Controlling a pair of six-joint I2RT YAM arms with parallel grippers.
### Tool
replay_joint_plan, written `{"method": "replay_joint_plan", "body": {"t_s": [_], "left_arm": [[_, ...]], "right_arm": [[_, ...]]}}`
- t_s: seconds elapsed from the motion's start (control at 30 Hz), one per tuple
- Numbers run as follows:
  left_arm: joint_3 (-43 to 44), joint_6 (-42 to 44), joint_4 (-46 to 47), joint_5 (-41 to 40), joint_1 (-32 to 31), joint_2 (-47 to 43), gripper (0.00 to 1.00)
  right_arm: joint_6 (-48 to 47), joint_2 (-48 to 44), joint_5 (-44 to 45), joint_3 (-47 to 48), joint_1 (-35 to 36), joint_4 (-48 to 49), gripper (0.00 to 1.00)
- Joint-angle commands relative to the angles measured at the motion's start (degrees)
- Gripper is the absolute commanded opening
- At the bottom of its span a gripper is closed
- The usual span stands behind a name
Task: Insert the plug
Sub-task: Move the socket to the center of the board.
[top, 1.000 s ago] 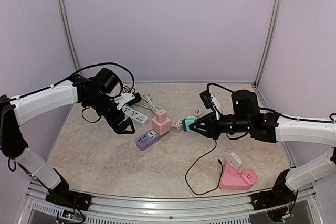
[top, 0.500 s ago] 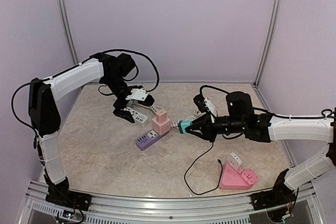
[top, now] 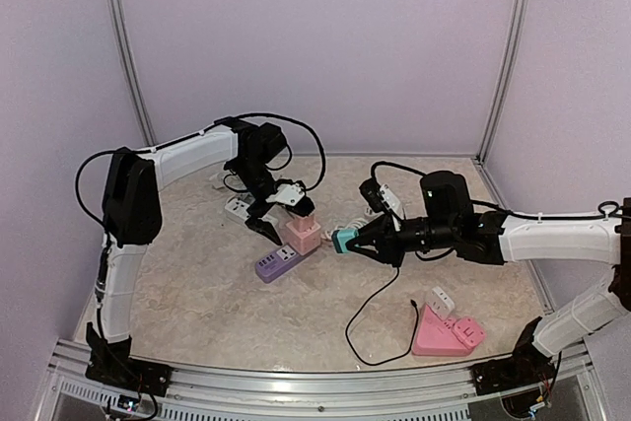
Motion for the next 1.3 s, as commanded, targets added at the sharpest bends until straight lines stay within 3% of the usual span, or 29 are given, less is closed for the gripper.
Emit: {"method": "replay_joint_plan", "body": {"t_s": [0.0, 0.17, 0.57, 0.63, 0.77, 0.9, 0.97, 1.1, 1.27], "left_arm": [[1.63, -2.60, 3.25, 4.13, -1.09, 2.38, 0.99], [0.91, -4.31, 4.76, 4.12, -0.83, 3.58, 0.94], [-7.74, -10.15, 11.45, 1.70, -1.49, 0.74, 0.66], [-9.86, -14.48, 13.09, 0.99, -1.72, -0.41, 0.62], [-18.86, -22.49, 18.60, -0.64, -2.69, -5.19, 0.62], [-30.68, -40.73, 35.30, -3.11, -4.63, -11.20, 0.63], [-34.02, -51.71, 41.91, -4.05, -5.53, -13.01, 0.63], [-37.71, -65.19, 51.72, -8.37, -7.69, -13.99, 0.64], [-41.58, -68.36, 55.22, -6.79, -10.05, -14.44, 0.75]], "right_arm": [[-0.61, 0.09, -0.91, 0.35, -0.49, -0.37, 0.00], [-0.43, 0.38, -1.07, 0.17, -0.54, -0.16, 0.00], [-0.22, -0.76, -0.82, 0.25, -0.58, -1.39, 0.00], [-0.14, -1.58, -0.55, 0.26, -0.58, -1.93, 0.00], [0.35, -3.55, 0.42, -0.85, -0.58, -1.78, 0.00], [1.33, -5.62, 1.13, -2.61, -0.58, -0.81, 0.00], [1.81, -6.42, 1.16, -3.74, -0.54, -0.13, 0.00], [2.38, -7.44, 1.37, -4.65, -0.54, -0.62, 0.00], [2.42, -9.57, 1.97, -5.48, -0.58, -1.39, 0.00]]}}
